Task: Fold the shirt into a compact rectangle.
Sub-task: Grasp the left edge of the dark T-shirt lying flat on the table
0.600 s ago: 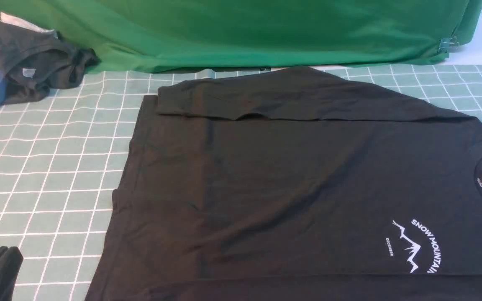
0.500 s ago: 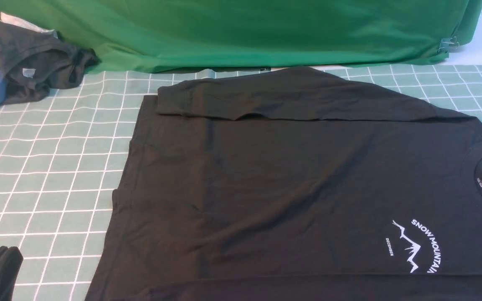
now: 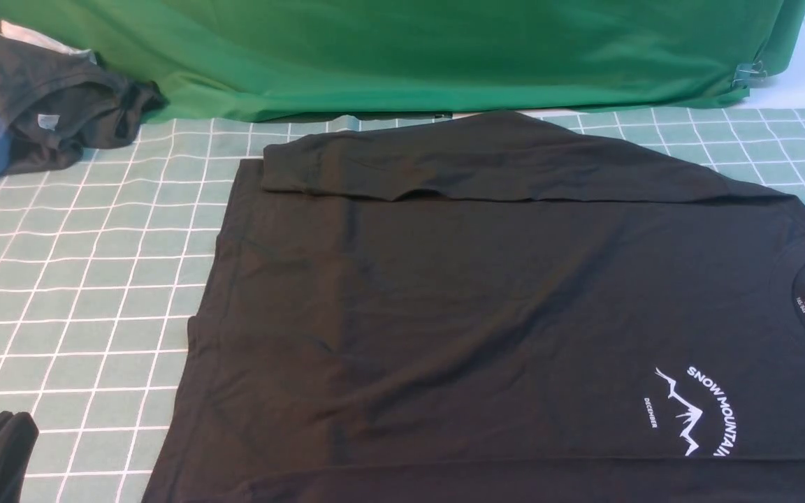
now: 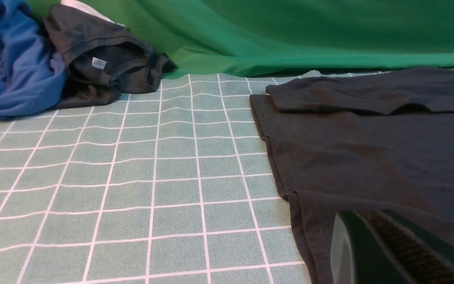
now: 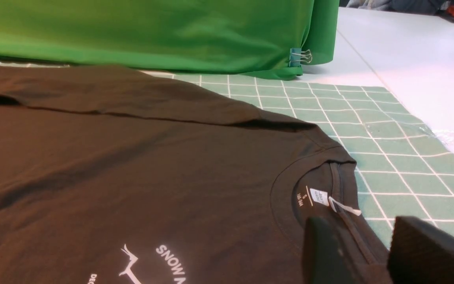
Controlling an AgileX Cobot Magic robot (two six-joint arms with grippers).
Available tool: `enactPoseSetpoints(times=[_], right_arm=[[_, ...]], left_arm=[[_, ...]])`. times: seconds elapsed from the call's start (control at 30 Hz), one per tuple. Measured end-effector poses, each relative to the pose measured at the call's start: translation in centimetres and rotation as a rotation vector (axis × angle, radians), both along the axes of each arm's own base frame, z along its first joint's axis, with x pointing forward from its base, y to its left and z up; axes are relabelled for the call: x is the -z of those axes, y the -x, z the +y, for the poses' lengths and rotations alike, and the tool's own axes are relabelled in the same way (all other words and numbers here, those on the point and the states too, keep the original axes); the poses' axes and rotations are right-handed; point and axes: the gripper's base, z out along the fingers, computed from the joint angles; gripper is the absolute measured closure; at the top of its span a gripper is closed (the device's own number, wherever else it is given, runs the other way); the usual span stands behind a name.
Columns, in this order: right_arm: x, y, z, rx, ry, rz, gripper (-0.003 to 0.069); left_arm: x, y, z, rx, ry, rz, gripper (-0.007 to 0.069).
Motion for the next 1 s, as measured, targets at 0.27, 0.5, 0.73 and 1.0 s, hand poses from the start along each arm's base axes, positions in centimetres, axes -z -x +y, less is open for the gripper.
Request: enactPoseSetpoints(times=[0.27,0.5,0.73,1.0], right_arm=[[0.0,0.0,0.0,0.0,0.0,0.0,0.0419],[0.0,0.0,0.0,0.0,0.0,0.0,0.0419],[-0.1,0.0,0.0,0.0,0.0,-0.014,0.0419],[-1.4,-0.1,0.2,0.016,-0.505,-0.142,0.0419]], left_arm=[[-0.1,0.0,0.1,-0.004,-0.058,-0.017,0.061],[-1.2,-0.1,0.0,-0.005,-0.005,-0.13,0.061],[-2.0,-0.1,0.0,-0.02,0.393,-0.201,0.061],[-4.0,0.3,0.8,-0.038,0.704,-0.424,0.061]])
